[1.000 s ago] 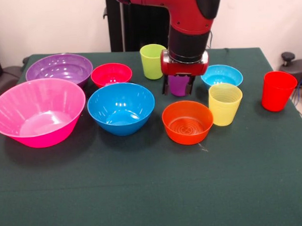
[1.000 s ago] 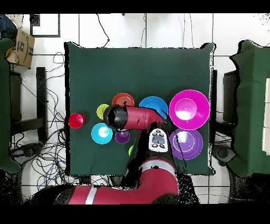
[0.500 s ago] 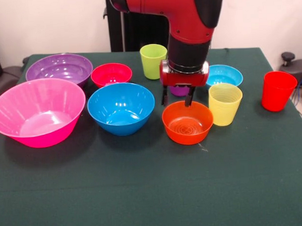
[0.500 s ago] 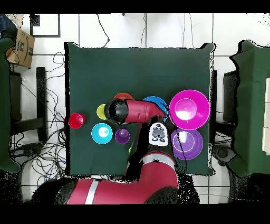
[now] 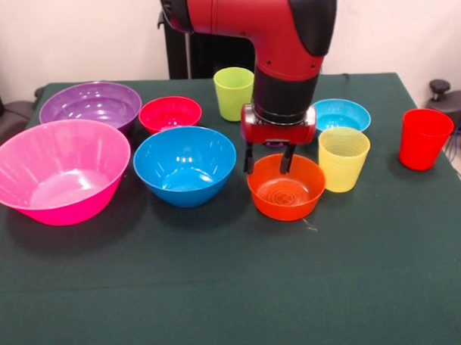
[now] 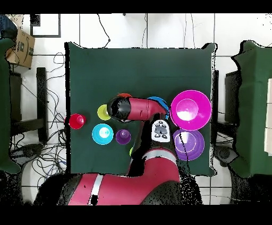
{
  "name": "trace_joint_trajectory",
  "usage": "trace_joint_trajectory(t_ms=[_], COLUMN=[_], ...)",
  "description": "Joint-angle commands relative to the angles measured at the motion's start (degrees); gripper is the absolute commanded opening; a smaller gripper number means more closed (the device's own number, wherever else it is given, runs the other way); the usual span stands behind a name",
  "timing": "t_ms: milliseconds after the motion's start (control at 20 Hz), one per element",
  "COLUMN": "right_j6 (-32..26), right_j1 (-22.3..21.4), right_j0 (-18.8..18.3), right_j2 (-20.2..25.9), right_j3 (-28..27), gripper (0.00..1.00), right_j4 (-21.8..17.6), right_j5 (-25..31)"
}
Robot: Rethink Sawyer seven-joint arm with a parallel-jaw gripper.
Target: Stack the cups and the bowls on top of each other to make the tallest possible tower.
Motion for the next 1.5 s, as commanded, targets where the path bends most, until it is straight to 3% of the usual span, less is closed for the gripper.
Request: trace_joint_trajectory(t_ms=[50,700,1500], right_j6=[5.65,6.22,9.26], right_j1=[3.1,3.15,-1.61], right_j0=[-1.83,-1.89,2.52], right_j2=[5.73,6.2,3.82], right_j3=[-0.43,0.18,0.46], gripper=[1.0,1.0,1.0], right_j4=[-0.05,-0.01,2.53], right_j5=[-3.12,-3.78,2.82])
